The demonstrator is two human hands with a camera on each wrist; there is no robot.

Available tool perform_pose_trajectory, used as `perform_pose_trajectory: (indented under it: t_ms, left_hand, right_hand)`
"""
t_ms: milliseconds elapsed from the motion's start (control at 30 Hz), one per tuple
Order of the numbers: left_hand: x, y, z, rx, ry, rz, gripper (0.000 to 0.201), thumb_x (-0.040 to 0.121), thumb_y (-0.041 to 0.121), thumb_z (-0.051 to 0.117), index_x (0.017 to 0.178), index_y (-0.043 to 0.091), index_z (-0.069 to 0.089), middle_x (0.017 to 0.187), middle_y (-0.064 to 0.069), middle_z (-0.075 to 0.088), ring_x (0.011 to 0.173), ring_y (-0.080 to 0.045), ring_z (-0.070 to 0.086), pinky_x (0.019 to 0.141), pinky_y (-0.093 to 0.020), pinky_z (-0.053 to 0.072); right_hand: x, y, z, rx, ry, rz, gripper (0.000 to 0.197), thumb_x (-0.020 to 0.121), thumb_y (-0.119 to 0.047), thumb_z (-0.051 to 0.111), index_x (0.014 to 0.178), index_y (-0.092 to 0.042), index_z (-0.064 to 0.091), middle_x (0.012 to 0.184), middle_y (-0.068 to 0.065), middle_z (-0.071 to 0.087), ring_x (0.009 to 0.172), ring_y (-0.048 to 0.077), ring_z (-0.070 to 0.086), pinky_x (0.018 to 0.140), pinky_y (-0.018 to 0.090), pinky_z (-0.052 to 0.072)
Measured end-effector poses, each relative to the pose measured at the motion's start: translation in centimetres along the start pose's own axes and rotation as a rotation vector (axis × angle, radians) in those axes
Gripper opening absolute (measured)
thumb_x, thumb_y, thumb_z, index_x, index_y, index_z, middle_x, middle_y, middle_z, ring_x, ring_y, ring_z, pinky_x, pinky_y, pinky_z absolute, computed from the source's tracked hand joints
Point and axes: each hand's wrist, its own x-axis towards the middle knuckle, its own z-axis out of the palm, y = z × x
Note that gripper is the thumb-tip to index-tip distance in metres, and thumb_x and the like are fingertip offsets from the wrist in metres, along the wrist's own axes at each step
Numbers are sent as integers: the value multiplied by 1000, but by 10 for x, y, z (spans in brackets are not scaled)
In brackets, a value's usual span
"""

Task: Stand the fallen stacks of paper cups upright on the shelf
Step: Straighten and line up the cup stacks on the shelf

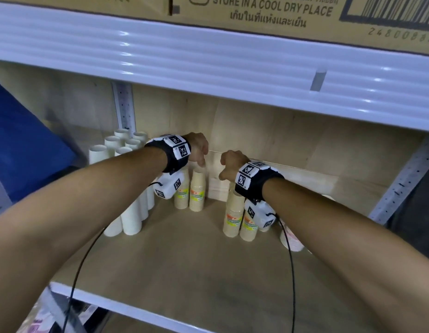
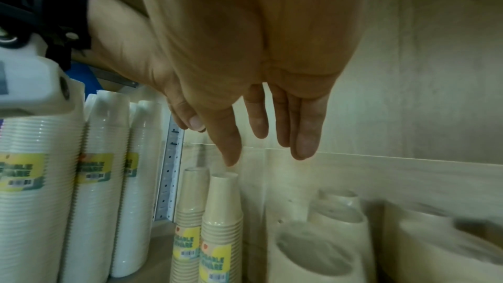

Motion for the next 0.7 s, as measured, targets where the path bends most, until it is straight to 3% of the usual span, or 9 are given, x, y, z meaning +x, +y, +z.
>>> perform_pose_trajectory:
  t_ms: [100,200,367,433,500,533,633,700]
  left_hand:
    - [3,-16,9,-22,-11,-34,49,82,19,76,128,14,58,137,-3,48,115,-20,52,79,-23,41]
    - [2,-27,17,-16,-13,-42,46,86,13,71,129,10,55,135,-4,49,104,-16,52,66,-19,38]
    - [3,-36,32,13,-65,-60,48,90,11,65,136,3,51,136,-13,53,121,-28,55,80,-29,45]
    - [8,-42,41,-26,-110,-66,41,90,6,65,129,-1,55,124,-12,60,111,-18,62,67,-22,43]
    - [13,-49,50,-94,-134,-68,27,92,2,62,118,6,56,98,-8,59,82,-3,63,53,-17,36]
    - [15,-51,54,-113,-127,-80,26,93,3,60,119,8,57,92,-4,56,76,-5,59,48,-17,35]
    - [10,-55,58,-149,-113,-115,6,94,6,60,100,5,59,73,4,63,65,-9,60,51,-16,41]
    - [8,-58,58,-148,-126,-96,24,90,7,64,113,3,60,90,-3,62,78,-15,60,55,-18,44]
  right_hand:
    - [8,-11,9,-1,-20,-36,50,78,-19,74,123,-7,57,122,12,58,106,30,62,85,32,53]
    - [15,-23,19,-12,-24,-74,52,78,-20,71,127,-10,54,126,12,56,109,32,60,85,32,52]
    - [27,-35,38,-63,-78,-99,67,81,-23,68,142,-16,41,138,12,47,122,32,53,96,37,49]
    - [32,-41,47,-111,-107,-98,76,77,-27,70,145,-21,37,141,9,45,125,31,52,96,43,50]
    - [34,-47,52,-106,-89,-127,63,79,-26,73,137,-17,49,134,12,54,119,33,56,94,43,52]
    - [34,-50,51,-106,-86,-129,54,81,-25,73,131,-14,55,129,14,57,117,33,58,93,41,51]
    - [45,-51,59,-79,-77,-140,50,82,-23,73,128,-13,57,128,14,59,117,33,58,93,39,49]
    - [50,-50,64,-77,-95,-142,51,83,-23,73,130,-13,57,129,13,59,118,32,58,94,38,49]
